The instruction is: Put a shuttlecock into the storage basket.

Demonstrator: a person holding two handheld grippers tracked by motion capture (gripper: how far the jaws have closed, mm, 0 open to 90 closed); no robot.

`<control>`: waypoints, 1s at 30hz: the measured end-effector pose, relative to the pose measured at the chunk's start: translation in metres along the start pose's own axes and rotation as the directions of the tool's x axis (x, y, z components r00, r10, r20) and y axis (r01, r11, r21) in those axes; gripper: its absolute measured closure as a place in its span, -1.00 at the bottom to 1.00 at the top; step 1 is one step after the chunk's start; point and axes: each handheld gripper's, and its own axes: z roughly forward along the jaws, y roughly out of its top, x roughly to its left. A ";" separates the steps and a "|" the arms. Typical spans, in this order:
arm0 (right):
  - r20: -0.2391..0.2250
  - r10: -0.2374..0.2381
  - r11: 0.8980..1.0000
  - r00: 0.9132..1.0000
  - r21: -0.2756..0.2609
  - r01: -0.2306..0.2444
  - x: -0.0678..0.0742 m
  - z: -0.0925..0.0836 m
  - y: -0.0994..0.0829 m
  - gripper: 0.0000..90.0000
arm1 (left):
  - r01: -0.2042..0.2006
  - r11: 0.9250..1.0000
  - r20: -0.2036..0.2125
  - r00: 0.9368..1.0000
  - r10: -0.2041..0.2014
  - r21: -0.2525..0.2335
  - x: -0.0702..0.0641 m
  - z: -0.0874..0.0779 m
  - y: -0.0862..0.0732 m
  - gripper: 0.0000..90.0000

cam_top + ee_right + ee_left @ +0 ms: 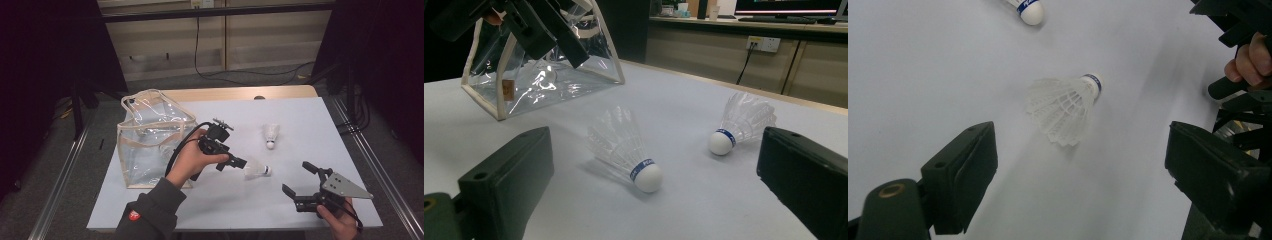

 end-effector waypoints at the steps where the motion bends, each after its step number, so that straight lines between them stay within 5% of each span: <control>1: 0.000 0.000 1.000 1.000 0.000 0.000 0.000 0.000 0.000 -0.96 | 0.001 1.000 0.003 1.000 -0.001 -0.001 0.000 0.001 0.000 -0.69; 30: 0.000 -0.001 1.000 1.000 0.004 0.001 0.000 0.001 0.000 -0.96 | -0.004 1.000 0.012 1.000 0.004 -0.001 0.001 0.016 -0.004 -0.65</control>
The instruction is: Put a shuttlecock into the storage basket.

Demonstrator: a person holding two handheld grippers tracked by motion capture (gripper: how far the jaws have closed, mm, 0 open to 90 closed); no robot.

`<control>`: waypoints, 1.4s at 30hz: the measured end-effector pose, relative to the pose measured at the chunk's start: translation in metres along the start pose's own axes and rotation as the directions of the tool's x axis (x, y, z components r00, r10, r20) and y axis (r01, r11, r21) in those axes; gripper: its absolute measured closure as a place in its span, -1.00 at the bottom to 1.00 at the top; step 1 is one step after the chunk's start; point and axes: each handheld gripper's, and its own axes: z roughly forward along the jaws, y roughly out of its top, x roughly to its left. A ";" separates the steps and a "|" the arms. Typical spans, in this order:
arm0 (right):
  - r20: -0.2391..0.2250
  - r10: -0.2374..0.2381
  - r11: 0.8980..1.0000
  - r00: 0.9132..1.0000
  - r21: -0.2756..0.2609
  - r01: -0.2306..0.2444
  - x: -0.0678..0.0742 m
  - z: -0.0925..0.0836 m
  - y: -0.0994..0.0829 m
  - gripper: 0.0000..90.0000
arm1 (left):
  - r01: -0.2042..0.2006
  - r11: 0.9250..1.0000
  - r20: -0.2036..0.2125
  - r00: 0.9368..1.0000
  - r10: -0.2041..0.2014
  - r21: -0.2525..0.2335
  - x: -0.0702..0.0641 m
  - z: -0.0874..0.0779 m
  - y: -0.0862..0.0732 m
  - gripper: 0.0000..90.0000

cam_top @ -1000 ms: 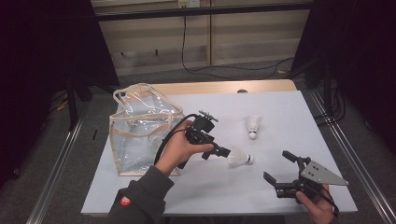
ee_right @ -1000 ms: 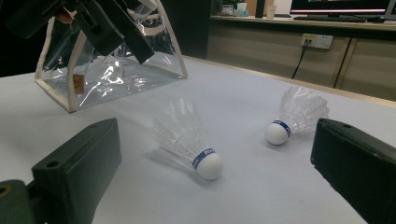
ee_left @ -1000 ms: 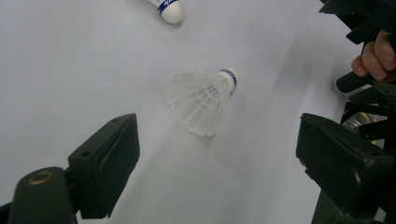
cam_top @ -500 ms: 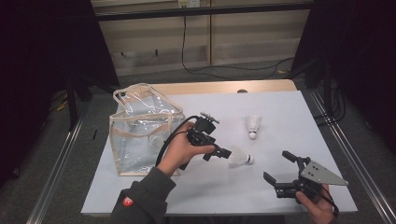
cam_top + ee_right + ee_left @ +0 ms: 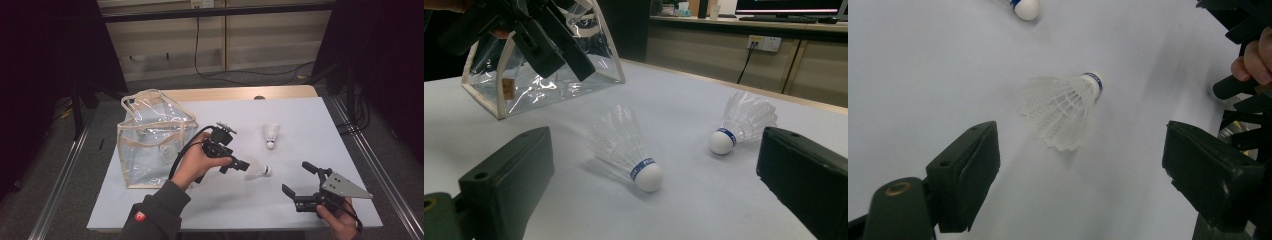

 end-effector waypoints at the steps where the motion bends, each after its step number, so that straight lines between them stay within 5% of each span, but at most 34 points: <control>1: 0.000 -0.001 1.000 1.000 0.000 0.001 0.000 0.000 0.000 -0.96 | 0.002 1.000 0.005 1.000 -0.002 -0.006 0.000 0.001 0.000 -0.65; 42: -0.002 0.000 1.000 1.000 -0.002 0.000 0.000 0.000 0.000 -0.96 | 0.003 1.000 0.028 1.000 -0.002 -0.029 0.000 0.028 -0.008 -0.51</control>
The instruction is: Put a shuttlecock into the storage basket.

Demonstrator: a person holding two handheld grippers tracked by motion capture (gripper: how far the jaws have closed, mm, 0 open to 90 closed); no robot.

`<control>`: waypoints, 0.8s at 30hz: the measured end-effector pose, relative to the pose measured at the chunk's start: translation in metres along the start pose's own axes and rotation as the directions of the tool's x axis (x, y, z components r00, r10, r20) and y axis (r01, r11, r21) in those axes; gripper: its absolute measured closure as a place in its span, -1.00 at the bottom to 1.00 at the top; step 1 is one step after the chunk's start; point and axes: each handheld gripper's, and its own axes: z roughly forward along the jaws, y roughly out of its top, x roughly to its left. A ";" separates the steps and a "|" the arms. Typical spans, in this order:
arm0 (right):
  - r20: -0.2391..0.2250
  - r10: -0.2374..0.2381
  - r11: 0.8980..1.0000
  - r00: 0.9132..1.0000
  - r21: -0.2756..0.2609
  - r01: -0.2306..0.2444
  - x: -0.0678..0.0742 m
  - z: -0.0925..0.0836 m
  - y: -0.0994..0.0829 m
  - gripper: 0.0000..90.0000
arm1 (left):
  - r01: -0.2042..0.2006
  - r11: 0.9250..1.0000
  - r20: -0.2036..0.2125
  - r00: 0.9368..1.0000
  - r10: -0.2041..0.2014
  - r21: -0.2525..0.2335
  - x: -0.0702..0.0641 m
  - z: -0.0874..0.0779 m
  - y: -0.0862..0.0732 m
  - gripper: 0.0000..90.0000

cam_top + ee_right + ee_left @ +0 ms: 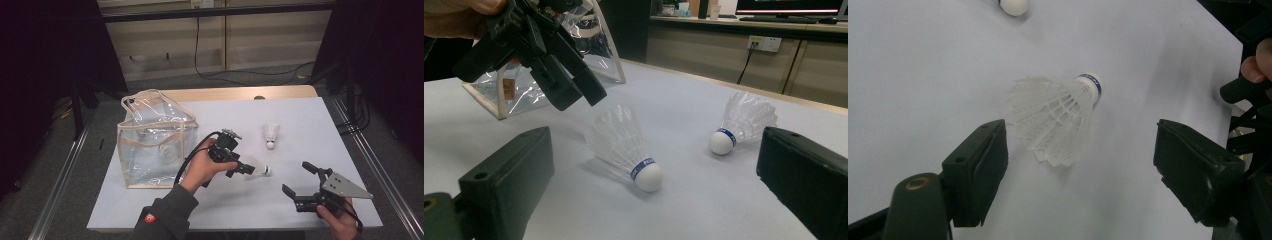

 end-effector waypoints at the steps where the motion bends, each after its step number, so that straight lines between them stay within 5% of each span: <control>1: 0.000 0.000 1.000 1.000 0.001 0.000 0.000 0.000 0.000 -0.96 | -0.010 1.000 0.000 1.000 0.010 0.006 0.001 0.000 0.000 -0.50; 24: 0.001 -0.004 1.000 1.000 0.001 0.004 0.000 0.000 0.000 -0.96 | -0.013 1.000 0.002 1.000 0.013 -0.006 0.000 0.009 -0.001 -0.21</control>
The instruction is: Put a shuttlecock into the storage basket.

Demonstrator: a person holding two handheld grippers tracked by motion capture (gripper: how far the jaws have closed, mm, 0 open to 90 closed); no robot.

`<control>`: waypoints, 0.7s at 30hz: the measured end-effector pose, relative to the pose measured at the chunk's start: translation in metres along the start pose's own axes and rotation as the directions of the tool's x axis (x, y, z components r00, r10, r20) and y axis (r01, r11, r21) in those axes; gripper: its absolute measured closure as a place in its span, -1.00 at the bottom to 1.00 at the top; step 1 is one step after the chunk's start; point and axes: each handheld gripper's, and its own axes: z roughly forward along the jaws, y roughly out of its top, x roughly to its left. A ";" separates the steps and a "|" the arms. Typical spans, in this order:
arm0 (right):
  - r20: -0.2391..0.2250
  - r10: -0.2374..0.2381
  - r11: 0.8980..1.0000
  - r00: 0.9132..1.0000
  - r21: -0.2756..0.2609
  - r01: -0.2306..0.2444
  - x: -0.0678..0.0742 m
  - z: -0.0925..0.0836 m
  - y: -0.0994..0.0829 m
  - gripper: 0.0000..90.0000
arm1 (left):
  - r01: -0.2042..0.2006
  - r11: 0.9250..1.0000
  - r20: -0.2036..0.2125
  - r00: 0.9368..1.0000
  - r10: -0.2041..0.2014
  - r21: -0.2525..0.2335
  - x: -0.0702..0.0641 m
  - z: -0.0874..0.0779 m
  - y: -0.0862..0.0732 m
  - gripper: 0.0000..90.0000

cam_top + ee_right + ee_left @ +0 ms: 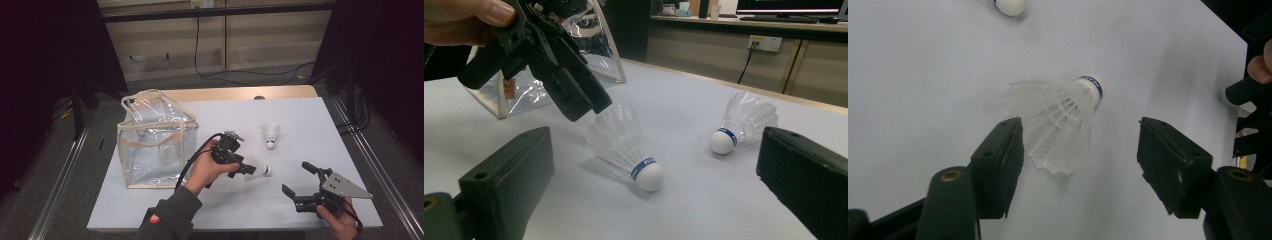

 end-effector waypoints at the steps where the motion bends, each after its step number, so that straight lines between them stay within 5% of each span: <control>1: 0.001 -0.001 1.000 1.000 0.001 0.001 0.000 0.000 0.000 -0.96 | 0.002 1.000 0.003 1.000 -0.002 0.004 0.000 0.001 0.000 -0.20; 21: 0.005 0.004 1.000 1.000 0.001 -0.004 -0.002 -0.002 -0.001 -0.96 | -0.005 1.000 0.003 1.000 0.005 0.009 0.003 0.013 -0.001 0.06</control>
